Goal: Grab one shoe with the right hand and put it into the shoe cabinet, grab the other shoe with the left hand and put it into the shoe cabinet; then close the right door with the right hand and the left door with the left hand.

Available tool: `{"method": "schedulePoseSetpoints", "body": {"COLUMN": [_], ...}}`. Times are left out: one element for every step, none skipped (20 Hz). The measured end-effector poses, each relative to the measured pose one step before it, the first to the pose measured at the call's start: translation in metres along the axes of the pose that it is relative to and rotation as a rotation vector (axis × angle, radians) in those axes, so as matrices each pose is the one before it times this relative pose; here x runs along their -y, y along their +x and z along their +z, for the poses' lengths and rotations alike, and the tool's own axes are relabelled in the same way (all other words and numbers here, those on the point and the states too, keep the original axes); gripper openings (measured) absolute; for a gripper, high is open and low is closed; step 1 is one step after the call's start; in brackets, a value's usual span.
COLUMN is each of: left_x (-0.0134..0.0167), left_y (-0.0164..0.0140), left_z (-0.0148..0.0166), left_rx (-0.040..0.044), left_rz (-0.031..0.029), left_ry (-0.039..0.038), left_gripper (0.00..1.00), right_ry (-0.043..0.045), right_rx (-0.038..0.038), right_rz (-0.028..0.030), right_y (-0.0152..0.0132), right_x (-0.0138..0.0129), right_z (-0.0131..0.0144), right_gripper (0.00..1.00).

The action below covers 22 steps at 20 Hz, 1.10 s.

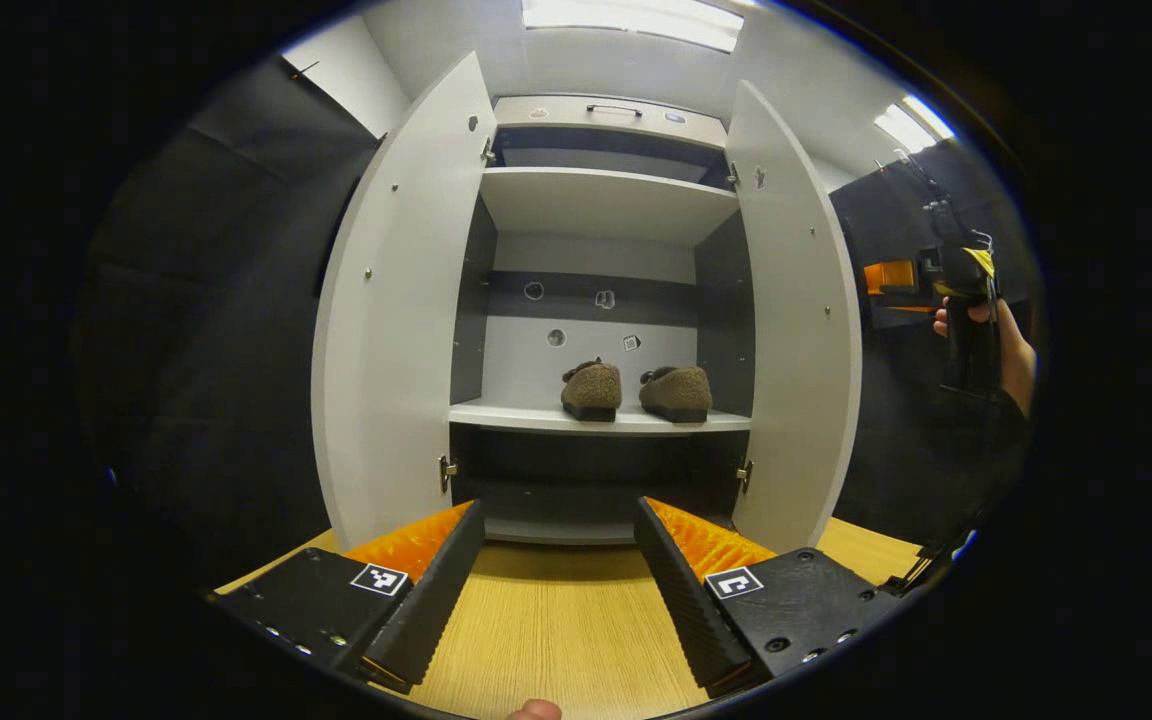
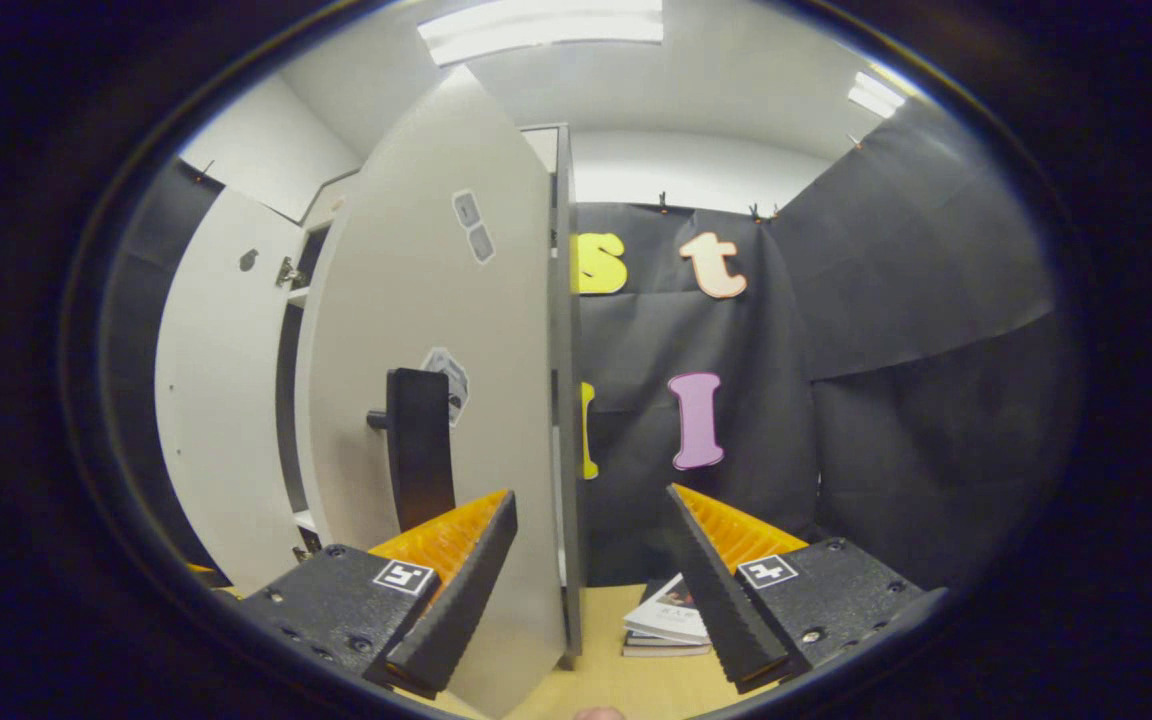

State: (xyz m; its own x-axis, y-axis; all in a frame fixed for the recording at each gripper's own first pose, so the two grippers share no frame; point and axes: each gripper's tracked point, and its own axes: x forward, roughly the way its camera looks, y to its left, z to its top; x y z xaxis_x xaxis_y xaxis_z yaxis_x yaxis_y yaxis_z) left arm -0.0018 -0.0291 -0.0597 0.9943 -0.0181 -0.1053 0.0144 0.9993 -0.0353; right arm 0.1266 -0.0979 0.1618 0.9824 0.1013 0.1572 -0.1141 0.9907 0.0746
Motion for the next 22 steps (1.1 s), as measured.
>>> {"method": "schedulePoseSetpoints", "body": {"left_x": [-0.00339, -0.00243, -0.00239, -0.00283, -0.00232, -0.00110, -0.00074, -0.00067, 0.00106, 0.00027, 0.00085, -0.00014, 0.00047, -0.00075, 0.00138, 0.00050, -0.00116, -0.00022, 0.00087, 0.00298, 0.00232, 0.00061], "left_y": [-0.00008, -0.00006, 0.00068, -0.00023, -0.00062, -0.00083, -0.00095, -0.00033, -0.00001, 0.00147, -0.00051, -0.00050, -0.00104, -0.00052, 0.00019, 0.00060, 0.00013, 0.00166, -0.00130, -0.00160, -0.00111, -0.00176], "left_z": [0.00225, 0.00201, 0.00035, -0.00036, -0.00029, -0.00093, 0.00034, 0.00050, -0.00138, -0.00288, -0.00495, -0.00372, -0.00167, -0.00283, -0.00341, -0.00692, -0.00488, -0.00294, -0.00265, -0.00154, 0.00021, 0.00084], "left_rx": [0.00578, 0.00408, 0.00149, -0.00107, -0.00339, -0.00179, 0.00118, -0.00056, -0.00341, -0.01043, -0.01383, -0.00634, -0.00369, -0.00230, -0.00685, -0.01133, -0.00684, -0.00443, -0.00333, -0.00205, 0.00199, 0.00366], "left_rz": [0.00784, 0.00302, 0.00364, 0.00829, 0.00580, 0.00175, 0.00081, -0.00346, -0.01073, -0.00631, -0.00464, 0.00047, -0.00006, 0.00021, -0.00402, -0.00210, 0.00482, 0.00404, 0.00108, -0.00570, -0.00424, -0.00192], "left_ry": [-0.00235, -0.00324, -0.00008, 0.00229, -0.00043, -0.00324, -0.00165, -0.00381, -0.00376, -0.00250, -0.00224, -0.00176, -0.00043, -0.00122, -0.00104, 0.00445, 0.00907, 0.00773, 0.00087, -0.00389, -0.00471, -0.00189], "left_gripper": [0.92, 0.92, 0.92, 0.92, 0.92, 0.92, 0.92, 0.92, 0.92, 0.92, 0.92, 0.92, 0.92, 0.92, 0.92, 0.92, 0.92, 0.92, 0.93, 0.93, 0.93, 0.93], "right_ry": [0.00372, 0.01246, 0.01616, 0.01426, 0.01041, 0.00758, 0.00250, -0.00560, -0.00426, -0.00102, -0.00105, -0.00462, -0.01029, -0.01450, -0.01576, -0.01609, -0.01276, -0.00932, -0.01101, -0.01195, -0.01297, -0.01590], "right_rx": [0.00036, 0.00031, 0.00039, 0.00213, -0.00241, -0.00234, -0.00222, -0.00709, -0.01292, -0.01198, -0.01051, -0.01085, -0.00075, 0.00663, 0.01844, 0.00962, -0.00319, 0.00164, -0.00003, 0.00442, 0.00833, 0.00768], "right_rz": [0.01421, 0.01614, 0.01100, 0.01285, 0.01560, 0.02244, 0.03086, 0.02396, 0.01876, 0.01543, 0.00276, -0.00081, -0.00203, -0.00707, -0.01808, -0.02140, -0.02164, -0.01467, -0.01448, -0.01911, -0.02508, -0.03240], "right_y": [0.00461, 0.00277, 0.00346, 0.00355, 0.00494, 0.00621, 0.00728, 0.00907, 0.01057, 0.00982, 0.00942, 0.00553, 0.00138, -0.00171, -0.00223, -0.00416, -0.00709, -0.00755, -0.01038, -0.01255, -0.01229, -0.01272], "right_x": [-0.00838, -0.00826, -0.00866, -0.00911, -0.00927, -0.01158, -0.01277, -0.01093, -0.00846, -0.00782, -0.00448, -0.00173, 0.00016, 0.00201, 0.00452, 0.00714, 0.00636, 0.00435, 0.00415, 0.00441, 0.00457, 0.00496], "right_z": [-0.00224, -0.00060, -0.00192, -0.00219, -0.00222, -0.00303, -0.00265, -0.00565, -0.00636, -0.00571, -0.00440, -0.00431, -0.00112, 0.00081, 0.00196, -0.00047, -0.00285, -0.00313, -0.00200, -0.00292, -0.00235, -0.00358], "right_gripper": [0.95, 0.95, 0.95, 0.96, 0.96, 0.95, 0.95, 0.95, 0.96, 0.96, 0.91, 0.96, 0.96, 0.96, 0.97, 0.98, 1.00, 1.00, 1.00, 1.00, 1.00, 1.00]}}
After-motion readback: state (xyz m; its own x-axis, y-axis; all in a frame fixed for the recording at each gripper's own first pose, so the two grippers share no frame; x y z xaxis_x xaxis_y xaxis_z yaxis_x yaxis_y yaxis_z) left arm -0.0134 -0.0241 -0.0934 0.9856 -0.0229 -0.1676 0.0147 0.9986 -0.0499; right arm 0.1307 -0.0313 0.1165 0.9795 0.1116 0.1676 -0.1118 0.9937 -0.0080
